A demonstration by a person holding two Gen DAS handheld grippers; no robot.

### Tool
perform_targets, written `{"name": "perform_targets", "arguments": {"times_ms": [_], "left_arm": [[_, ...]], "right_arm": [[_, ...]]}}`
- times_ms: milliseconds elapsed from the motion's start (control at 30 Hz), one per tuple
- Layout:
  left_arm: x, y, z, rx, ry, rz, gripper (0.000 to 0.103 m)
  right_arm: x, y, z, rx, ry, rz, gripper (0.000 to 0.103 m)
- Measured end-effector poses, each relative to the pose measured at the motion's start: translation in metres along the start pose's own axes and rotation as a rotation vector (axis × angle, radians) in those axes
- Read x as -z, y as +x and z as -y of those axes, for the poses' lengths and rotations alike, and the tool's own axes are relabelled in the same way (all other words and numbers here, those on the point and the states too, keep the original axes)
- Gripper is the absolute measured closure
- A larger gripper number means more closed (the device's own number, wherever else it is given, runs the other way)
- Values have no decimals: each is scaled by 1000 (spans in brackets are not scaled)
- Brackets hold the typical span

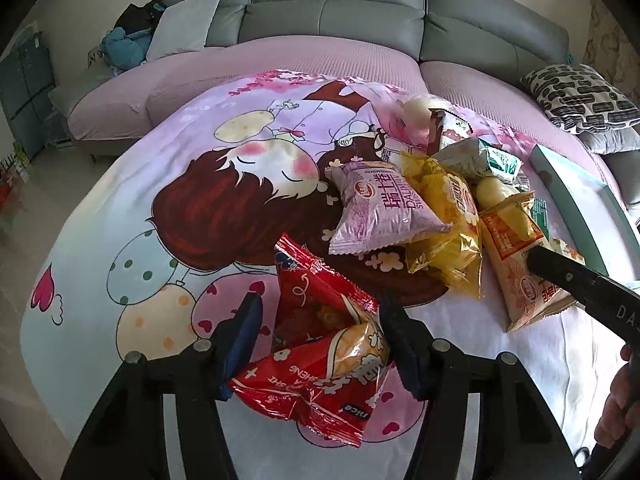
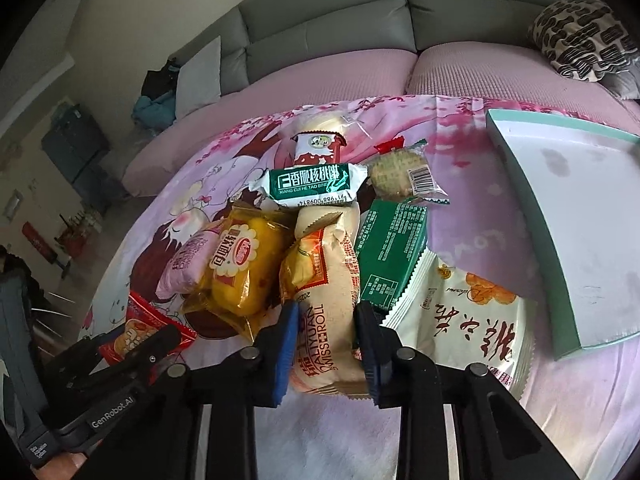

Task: Organize snacks
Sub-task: 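Grasp the red chip bag with the left tool while the right tool grasps the cream bread pack, then carry the red chip bag and cream bread pack over the white tray with both tools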

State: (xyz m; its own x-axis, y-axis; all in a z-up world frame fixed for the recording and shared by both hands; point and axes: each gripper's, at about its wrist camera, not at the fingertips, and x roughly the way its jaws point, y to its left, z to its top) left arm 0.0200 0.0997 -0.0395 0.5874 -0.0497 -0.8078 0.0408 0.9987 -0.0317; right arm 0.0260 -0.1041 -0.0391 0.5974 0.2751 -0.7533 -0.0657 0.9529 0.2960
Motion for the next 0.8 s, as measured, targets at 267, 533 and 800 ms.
{"name": "perform_targets", "arguments": {"times_ms": [267,533,800], "left_arm": [[-7,-17,0,0,-6,44,51],[-13,-30,9,2,14,74,51],[-17,-39,14,-6,27,88,51]], "right_arm": [[-4,-17,6,-45,27,39,79],[-9,-40,16,-66,52,100,79],[-9,-47,25,-60,71,117,79]]}}
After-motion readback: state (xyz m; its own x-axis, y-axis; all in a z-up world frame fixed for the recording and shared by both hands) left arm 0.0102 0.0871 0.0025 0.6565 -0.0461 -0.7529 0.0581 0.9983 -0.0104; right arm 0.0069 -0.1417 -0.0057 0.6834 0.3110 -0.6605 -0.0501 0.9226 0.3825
